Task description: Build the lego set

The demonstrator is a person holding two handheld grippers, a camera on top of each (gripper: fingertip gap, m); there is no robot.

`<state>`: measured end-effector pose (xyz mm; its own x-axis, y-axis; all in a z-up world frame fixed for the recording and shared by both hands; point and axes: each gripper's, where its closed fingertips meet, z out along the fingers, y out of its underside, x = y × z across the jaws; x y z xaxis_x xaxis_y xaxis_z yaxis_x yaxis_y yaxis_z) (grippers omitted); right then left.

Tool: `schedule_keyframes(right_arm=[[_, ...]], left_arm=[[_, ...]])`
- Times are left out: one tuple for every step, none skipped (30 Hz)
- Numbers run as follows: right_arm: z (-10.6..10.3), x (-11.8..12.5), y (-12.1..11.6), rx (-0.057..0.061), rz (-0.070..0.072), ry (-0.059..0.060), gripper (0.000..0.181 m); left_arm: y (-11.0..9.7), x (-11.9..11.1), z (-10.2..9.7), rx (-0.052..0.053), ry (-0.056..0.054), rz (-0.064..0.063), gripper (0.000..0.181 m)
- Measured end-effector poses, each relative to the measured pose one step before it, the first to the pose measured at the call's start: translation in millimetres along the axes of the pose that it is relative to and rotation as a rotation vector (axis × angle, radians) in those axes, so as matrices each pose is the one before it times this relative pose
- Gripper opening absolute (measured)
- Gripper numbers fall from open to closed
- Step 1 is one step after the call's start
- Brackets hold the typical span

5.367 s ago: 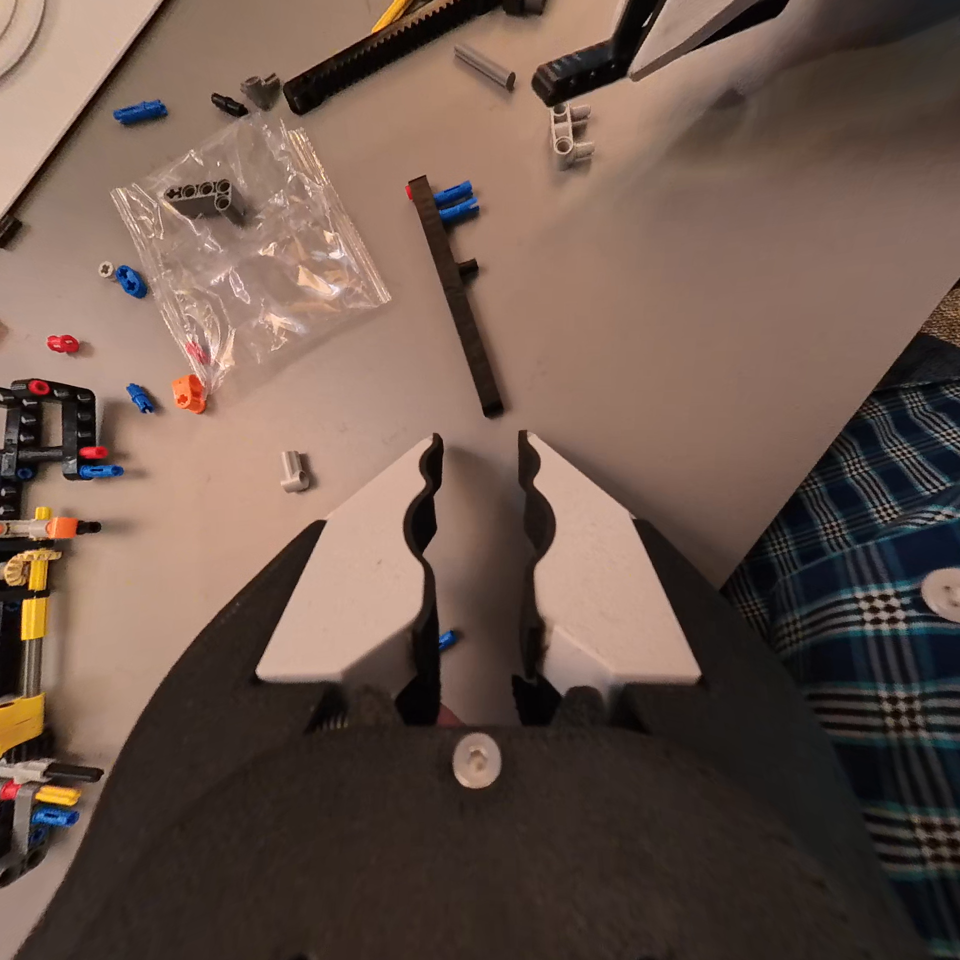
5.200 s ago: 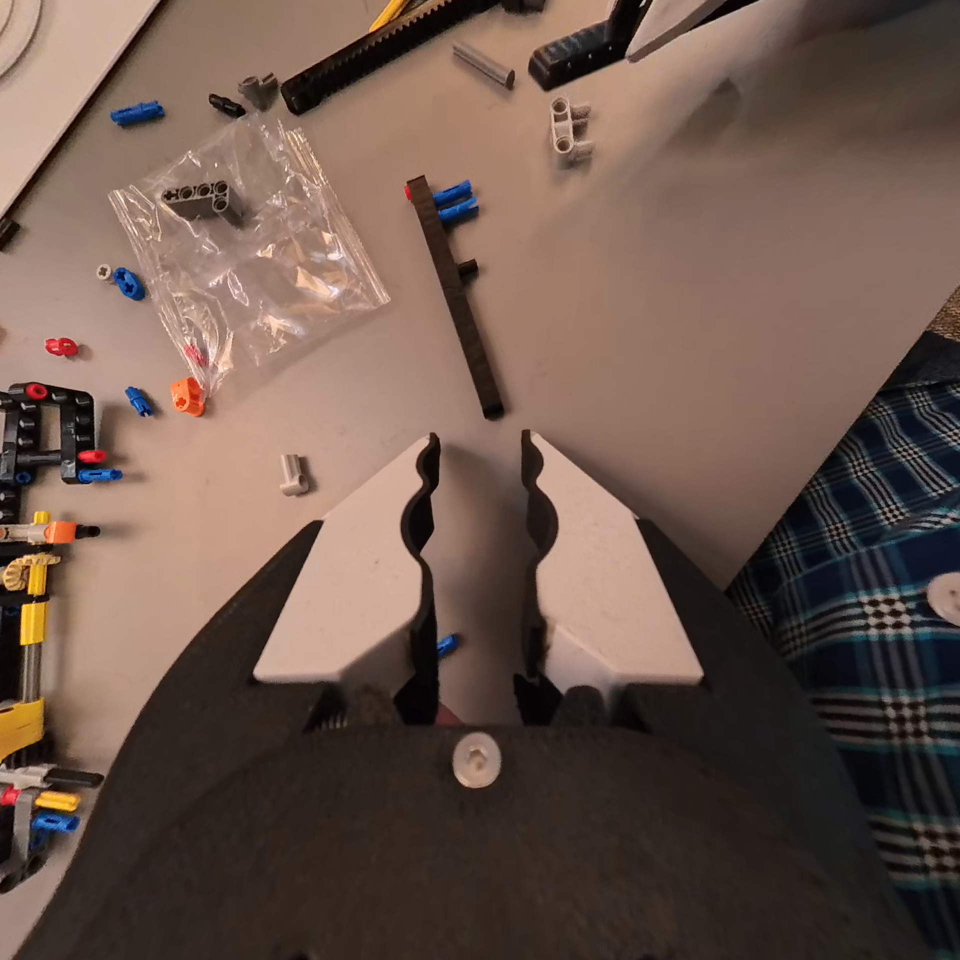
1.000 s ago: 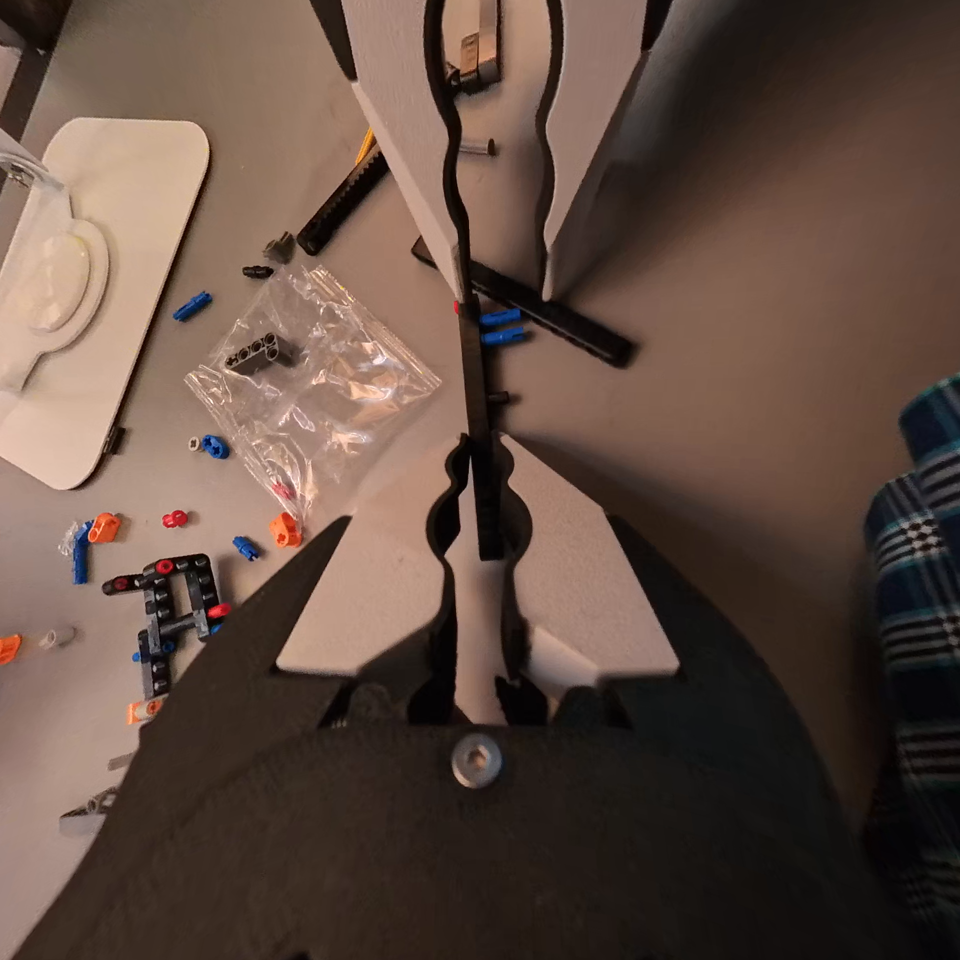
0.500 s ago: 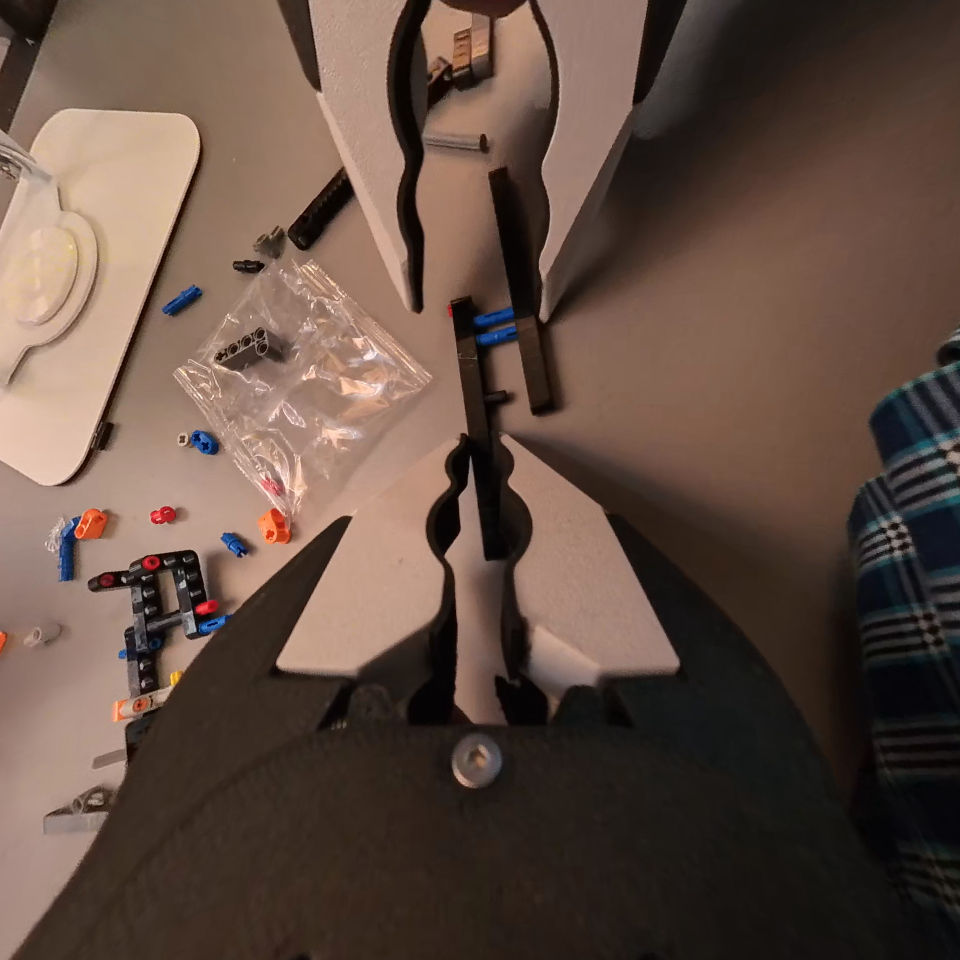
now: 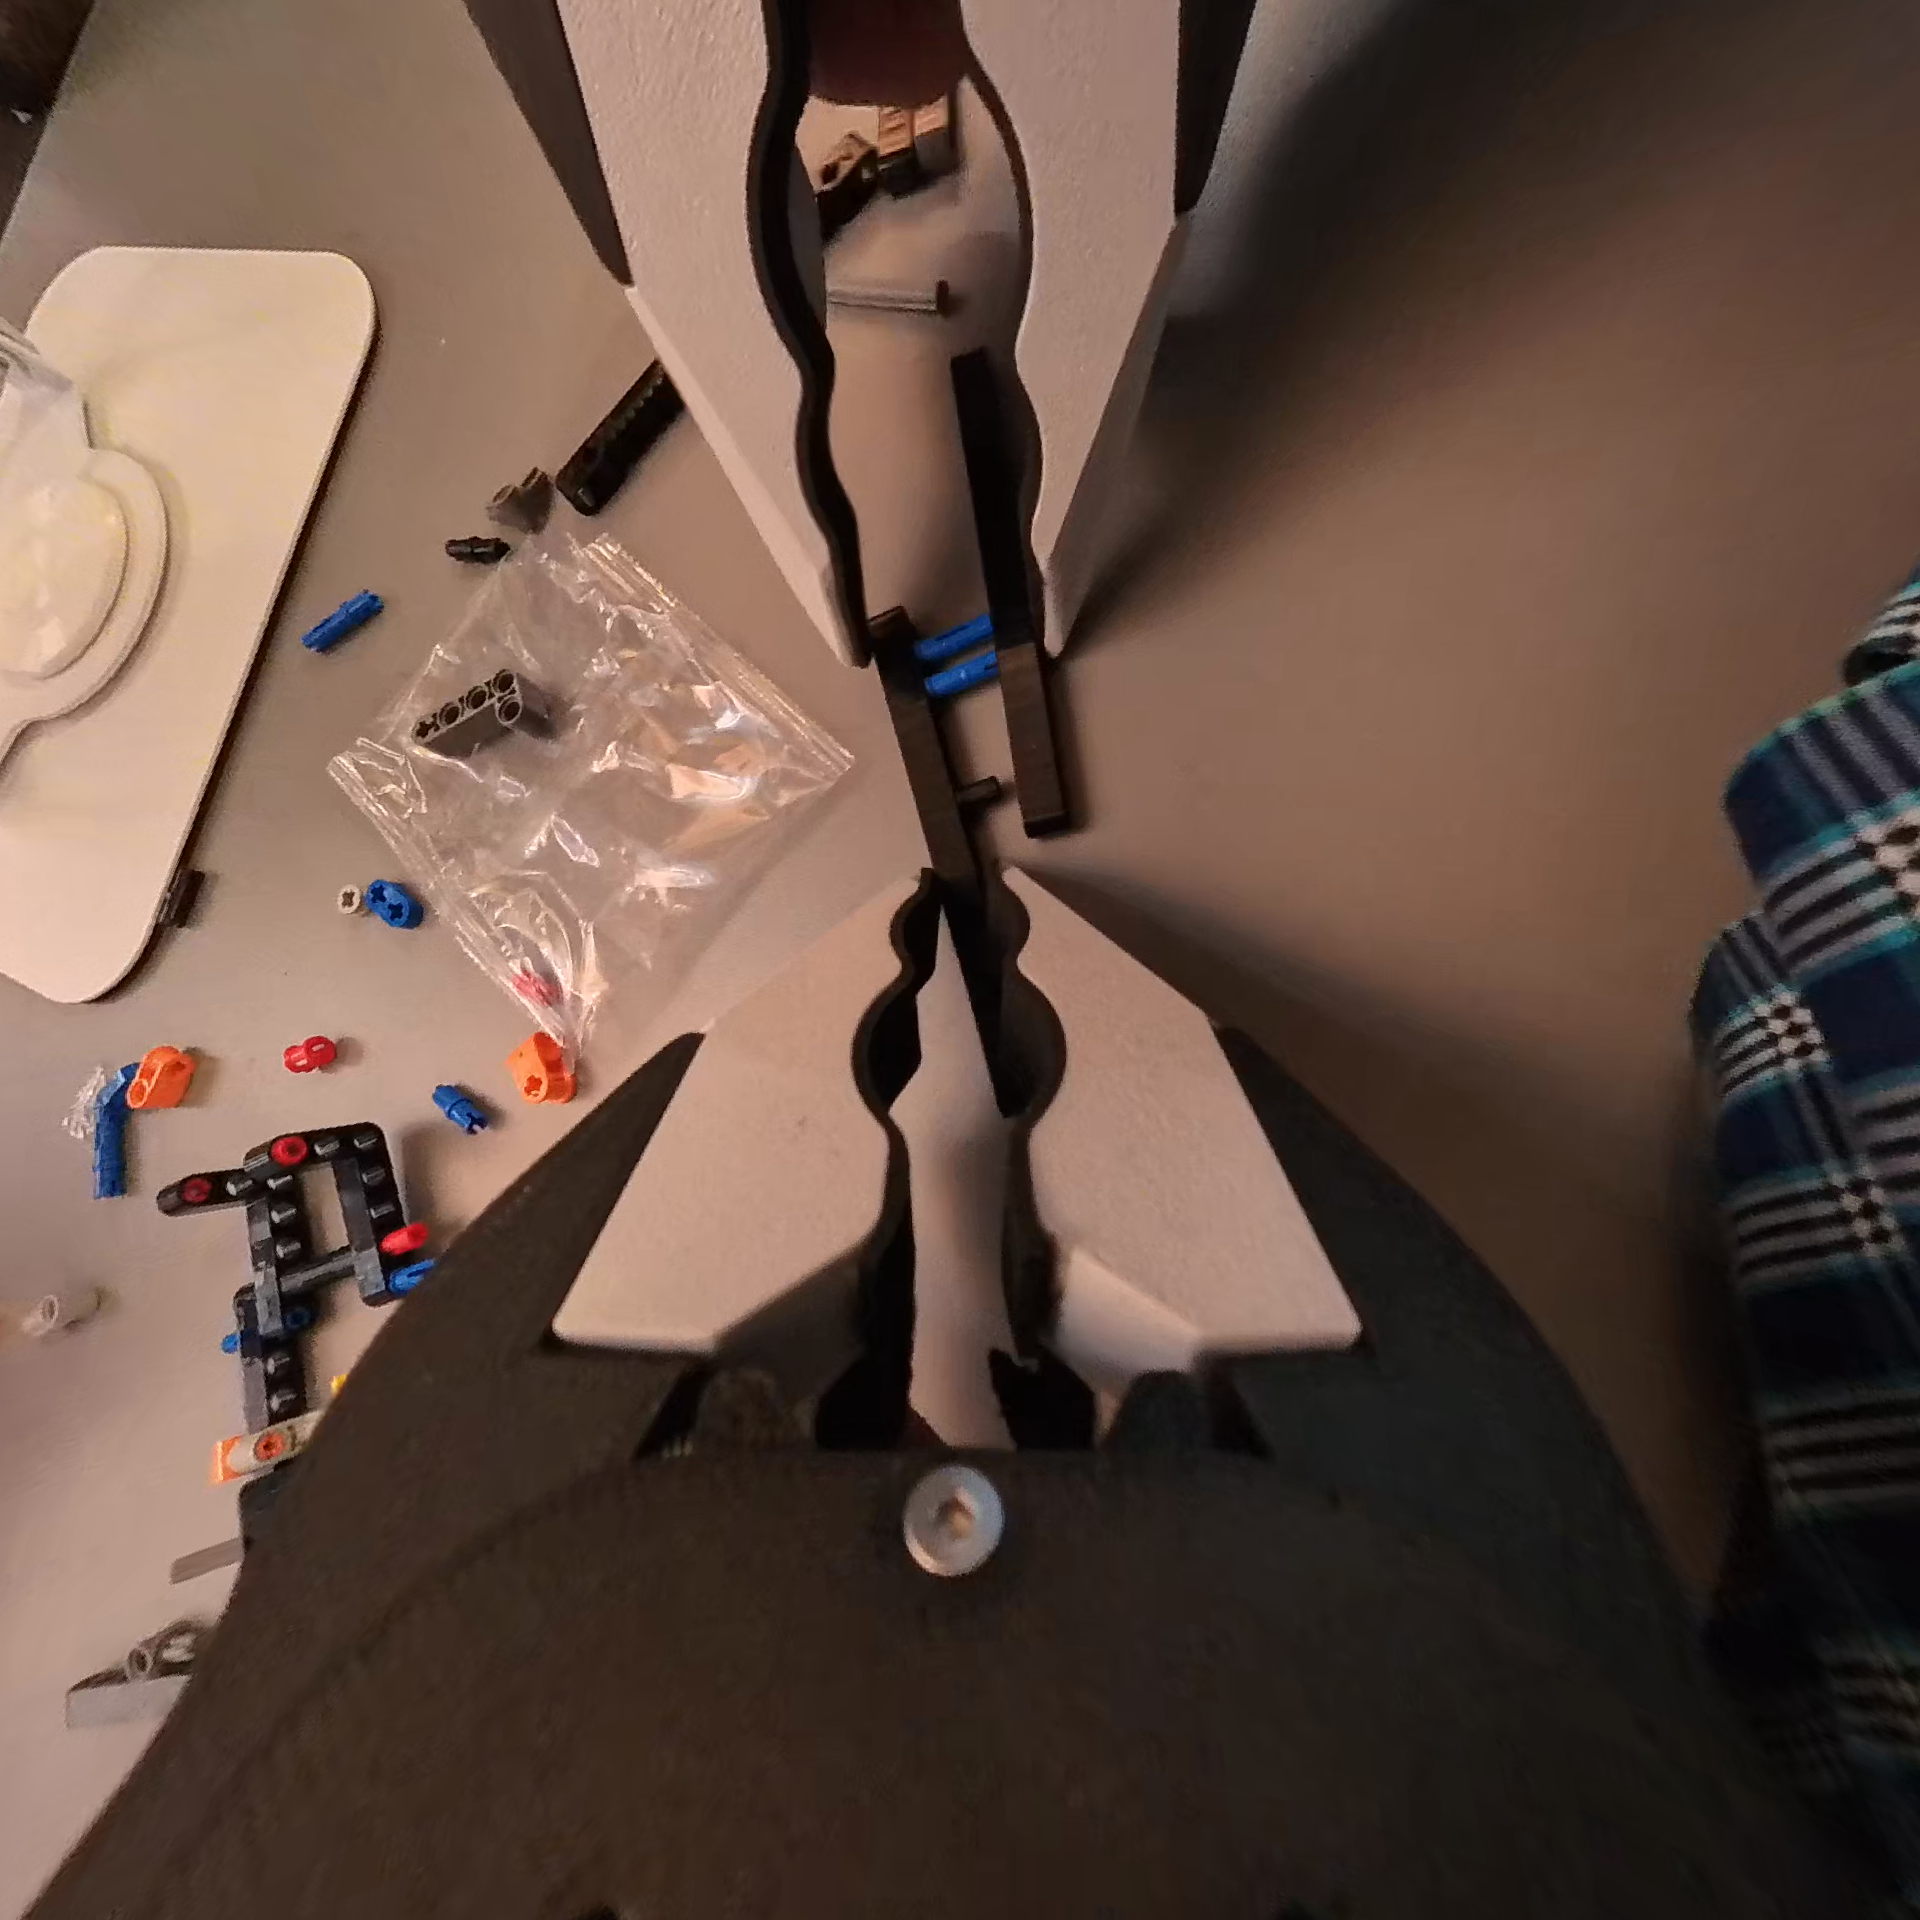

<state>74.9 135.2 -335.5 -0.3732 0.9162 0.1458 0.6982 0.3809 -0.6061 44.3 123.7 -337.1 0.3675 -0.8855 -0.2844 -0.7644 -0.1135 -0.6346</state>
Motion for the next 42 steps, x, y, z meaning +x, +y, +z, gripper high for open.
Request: schedule_keyframes(right_arm=[[0.05, 0.28, -0.04, 0.0016, 0.001, -0.0008, 0.032], [-0.02, 0.51, -0.02, 0.0022, 0.0006, 0.0019, 0.033], [-0.26, 0.89, 0.17, 0.0004, -0.0009, 0.0053, 0.035], [-0.23, 0.68, 0.19, -0.001, -0.0026, 0.0031, 0.037], [-0.11, 0.13, 0.1, -0.0008, -0.0014, -0.0021, 0.038], [0.02, -0.08, 0.07, -0.0001, -0.0026, -0.0041, 0.038], [0.11, -0.29, -0.04, -0.0007, -0.0031, -0.0057, 0.038], [0.26, -0.53, -0.21, 0.0001, -0.0015, -0.0085, 0.037], [0.22, -0.21, -0.02, 0.0018, -0.0007, -0.0075, 0.036], [0.23, -0.36, -0.05, 0.0023, 0.0011, -0.0083, 0.035], [0.27, -0.3, -0.15, 0.003, 0.0012, -0.0079, 0.035], [0.39, -0.69, -0.25, 0.0041, 0.0011, -0.009, 0.033], [0.3, -0.45, -0.09, 0.0032, 0.0024, -0.0074, 0.032], [0.01, 0.06, -0.01, 0.002, 0.0005, -0.0038, 0.032], [0.14, -0.09, -0.05, 0.0022, -0.0008, -0.0042, 0.032], [0.19, -0.01, -0.06, 0.0015, 0.0019, -0.0035, 0.032], [0.06, 0.06, -0.07, 0.0014, 0.0031, -0.0015, 0.032], [-0.04, 0.17, -0.02, 0.0022, 0.0022, 0.0003, 0.032], [-0.01, 0.21, 0.03, 0.0027, 0.0004, 0.0016, 0.032], [0.05, 0.16, -0.04, 0.0025, -0.0002, 0.0013, 0.032], [0.13, 0.05, -0.05, 0.0019, 0.0025, -0.0009, 0.032], [0.0, -0.15, -0.05, 0.0017, 0.0003, -0.0026, 0.032], [0.09, -0.23, 0.0, 0.0007, -0.0045, -0.0029, 0.032], [0.11, 0.08, -0.06, -0.0002, -0.0015, -0.003, 0.032], [0.15, -0.03, 0.05, 0.0008, 0.0025, -0.005, 0.031], [0.13, 0.0, 0.03, 0.0011, 0.0002, -0.005, 0.031], [0.04, -0.14, 0.02, -0.0006, -0.0023, -0.0041, 0.031], [-0.04, -0.16, 0.01, -0.002, -0.0036, -0.004, 0.031], [0.03, -0.18, 0.03, -0.0012, -0.0026, -0.0032, 0.031], [0.05, -0.01, -0.01, 0.0002, 0.0013, -0.0026, 0.031], [0.05, -0.08, 0.04, 0.0014, 0.0007, -0.0018, 0.031], [0.03, 0.11, 0.03, 0.0023, 0.0009, -0.0007, 0.03], [0.06, 0.07, 0.02, 0.0016, 0.0017, -0.0002, 0.03], [0.04, -0.02, -0.03, -0.0003, 0.001, 0.0001, 0.03], [0.05, 0.1, 0.0, -0.001, -0.0006, -0.0002, 0.03], [-0.01, -0.01, 0.02, 0.0001, -0.0005, -0.0009, 0.03], [0.07, 0.03, 0.04, 0.0015, 0.0018, -0.0021, 0.03], [0.01, -0.01, 0.04, 0.0024, 0.0023, -0.0015, 0.03], [0.04, 0.07, 0.01, 0.0022, 0.0013, -0.0001, 0.03], [-0.02, 0.32, -0.01, 0.0014, 0.0026, 0.0004, 0.03], [0.1, 0.41, -0.02, 0.0016, 0.0026, 0.0017, 0.03], [0.05, 0.18, 0.04, 0.0012, 0.0005, 0.0006, 0.03]], left_arm=[[0.13, -0.15, -0.09, 0.0002, -0.0003, 0.0005, 0.006], [0.16, 0.0, -0.14, 0.0011, 0.0014, 0.0008, 0.006], [0.03, 0.1, -0.17, 0.0027, 0.0019, 0.0023, 0.006], [0.17, -0.06, -0.2, 0.0016, 0.0021, 0.0036, 0.006], [0.25, -0.04, -0.16, 0.001, 0.0018, 0.0051, 0.006], [-0.2, 0.52, -0.16, 0.0023, 0.005, 0.005, 0.006], [-0.07, 0.12, 0.04, 0.0005, 0.0024, 0.003, 0.006], [-0.13, 0.03, 0.06, -0.0002, 0.0013, -0.0003, 0.006], [-0.16, 0.19, 0.06, 0.0007, 0.0015, 0.002, 0.006], [-0.09, 0.05, -0.03, 0.0008, 0.0004, 0.0027, 0.006], [-0.01, 0.1, -0.11, 0.0012, 0.0022, -0.0003, 0.006], [-0.15, 0.39, -0.07, 0.0016, 0.0046, -0.0025, 0.006], [-0.29, 0.54, -0.01, 0.0022, 0.0037, 0.0, 0.006], [-0.12, 0.17, -0.04, 0.0005, 0.0001, 0.002, 0.006], [-0.11, 0.21, 0.04, 0.0004, 0.0001, 0.0037, 0.006], [-0.07, 0.07, -0.1, 0.0002, -0.001, 0.0027, 0.006], [-0.06, -0.02, 0.01, 0.001, 0.0002, 0.0002, 0.006], [0.01, 0.05, -0.06, 0.0005, 0.0004, 0.0009, 0.006], [0.05, 0.0, -0.07, -0.0014, 0.0, 0.0035, 0.006], [0.05, -0.1, 0.03, -0.0009, -0.0005, 0.0042, 0.006], [-0.06, -0.01, -0.09, 0.0005, 0.0012, 0.0016, 0.006], [0.13, -0.04, 0.01, 0.0006, 0.0012, 0.0026, 0.006], [0.1, -0.29, 0.04, 0.0003, -0.0007, 0.0027, 0.006], [0.03, -0.24, -0.07, 0.0014, 0.0011, -0.0005, 0.006], [0.1, 0.1, -0.07, 0.0025, 0.0035, 0.0003, 0.006], [0.13, -0.07, -0.1, 0.0012, 0.003, 0.0039, 0.006], [0.06, -0.06, -0.01, 0.0001, 0.0028, 0.0047, 0.006], [-0.02, 0.08, -0.05, 0.0007, 0.0043, 0.0036, 0.006], [0.28, -0.04, -0.16, 0.0007, 0.0067, -0.0003, 0.006], [0.2, -0.15, -0.05, 0.0006, 0.009, -0.0057, 0.006], [0.17, -0.03, -0.12, 0.0006, 0.0095, -0.0098, 0.006], [0.18, -0.17, 0.0, 0.0005, 0.0071, -0.0073, 0.006], [0.11, 0.06, 0.03, 0.0015, 0.0059, -0.0038, 0.006], [0.08, 0.08, -0.04, 0.0013, 0.0038, -0.0039, 0.006], [-0.03, 0.15, -0.07, 0.0017, 0.0034, -0.0013, 0.006], [0.11, 0.12, -0.02, 0.0015, 0.0051, -0.0049, 0.007], [0.09, 0.61, -0.16, 0.001, 0.0091, -0.009, 0.008], [0.01, 0.85, -0.09, 0.0021, 0.0105, -0.0068, 0.01], [-0.18, 1.26, -0.29, 0.0033, 0.0143, -0.0125, 0.012], [-0.36, 1.79, -0.14, 0.0049, 0.0198, -0.0179, 0.016], [-0.55, 1.2, 0.06, 0.0054, 0.0149, -0.0181, 0.02], [-0.39, 1.08, 0.28, 0.0047, 0.0109, -0.0112, 0.024]])
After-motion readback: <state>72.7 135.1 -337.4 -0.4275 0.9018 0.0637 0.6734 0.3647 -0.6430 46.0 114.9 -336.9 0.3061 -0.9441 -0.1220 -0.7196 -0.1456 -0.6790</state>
